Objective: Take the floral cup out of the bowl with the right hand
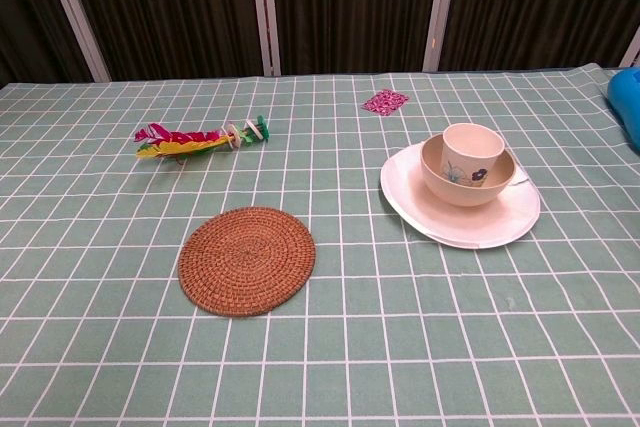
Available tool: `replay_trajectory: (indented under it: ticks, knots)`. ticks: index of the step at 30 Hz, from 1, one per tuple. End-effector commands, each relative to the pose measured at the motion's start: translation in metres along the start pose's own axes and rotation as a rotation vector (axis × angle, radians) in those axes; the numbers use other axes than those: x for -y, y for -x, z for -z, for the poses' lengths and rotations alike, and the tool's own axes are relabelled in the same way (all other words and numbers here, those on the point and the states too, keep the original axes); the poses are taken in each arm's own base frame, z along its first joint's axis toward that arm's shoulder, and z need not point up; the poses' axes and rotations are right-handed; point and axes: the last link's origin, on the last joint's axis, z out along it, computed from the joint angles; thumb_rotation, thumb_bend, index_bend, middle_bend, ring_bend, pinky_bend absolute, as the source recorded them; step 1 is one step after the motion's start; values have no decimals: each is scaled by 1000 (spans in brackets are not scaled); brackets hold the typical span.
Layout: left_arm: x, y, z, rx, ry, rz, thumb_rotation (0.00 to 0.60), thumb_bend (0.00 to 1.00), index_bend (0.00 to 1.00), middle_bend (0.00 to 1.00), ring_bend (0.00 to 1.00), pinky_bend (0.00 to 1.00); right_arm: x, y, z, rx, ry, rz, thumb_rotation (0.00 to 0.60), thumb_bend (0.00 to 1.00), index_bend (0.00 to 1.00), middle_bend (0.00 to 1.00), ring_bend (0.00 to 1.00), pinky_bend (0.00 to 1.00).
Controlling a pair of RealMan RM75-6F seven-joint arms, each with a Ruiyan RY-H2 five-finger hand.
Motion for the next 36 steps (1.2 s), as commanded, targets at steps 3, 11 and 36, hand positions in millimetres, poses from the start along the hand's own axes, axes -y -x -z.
replay_trajectory:
  ticks: [3, 11, 36]
  knots:
    - [0, 0, 0, -1, 0, 0, 600, 0, 0, 0, 0, 0, 0, 0, 0, 0, 1, -1, 600, 128, 0, 0, 0, 0]
    - [0, -1, 0, -8, 0, 4, 600, 0, 0, 0, 0, 0, 1, 0, -1, 2, -3, -3, 600, 128, 0, 0, 0, 0]
    - [7, -5, -3, -11, -18, 37, 600, 0, 0, 0, 0, 0, 113, 27, -132, -19, -140, -32, 600, 181, 384, 74, 0, 0]
